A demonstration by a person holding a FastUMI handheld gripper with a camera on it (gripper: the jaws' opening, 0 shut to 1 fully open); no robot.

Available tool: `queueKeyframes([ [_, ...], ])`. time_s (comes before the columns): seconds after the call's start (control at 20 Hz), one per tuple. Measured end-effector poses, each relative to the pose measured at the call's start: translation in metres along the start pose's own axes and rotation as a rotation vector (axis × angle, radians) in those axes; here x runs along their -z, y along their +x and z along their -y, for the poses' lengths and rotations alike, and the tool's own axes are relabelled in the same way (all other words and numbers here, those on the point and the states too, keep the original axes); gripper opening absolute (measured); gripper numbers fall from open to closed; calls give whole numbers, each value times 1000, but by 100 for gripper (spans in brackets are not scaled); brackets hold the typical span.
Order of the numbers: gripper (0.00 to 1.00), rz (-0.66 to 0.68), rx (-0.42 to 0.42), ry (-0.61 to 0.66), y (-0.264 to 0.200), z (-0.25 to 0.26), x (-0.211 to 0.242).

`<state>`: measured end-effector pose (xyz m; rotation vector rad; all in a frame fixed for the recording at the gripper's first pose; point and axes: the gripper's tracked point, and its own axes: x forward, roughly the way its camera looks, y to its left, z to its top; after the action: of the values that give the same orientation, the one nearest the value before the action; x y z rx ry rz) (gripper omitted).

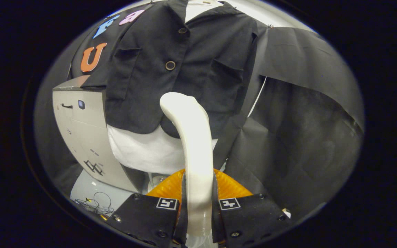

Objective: Iron the clothes twice with a garment steamer, once on the left side and once on the right side.

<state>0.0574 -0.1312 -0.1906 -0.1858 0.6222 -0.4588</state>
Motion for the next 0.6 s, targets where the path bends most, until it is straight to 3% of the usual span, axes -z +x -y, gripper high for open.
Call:
queueKeyframes([
  [0.6,31,-65,9,25,-37,-36,34],
])
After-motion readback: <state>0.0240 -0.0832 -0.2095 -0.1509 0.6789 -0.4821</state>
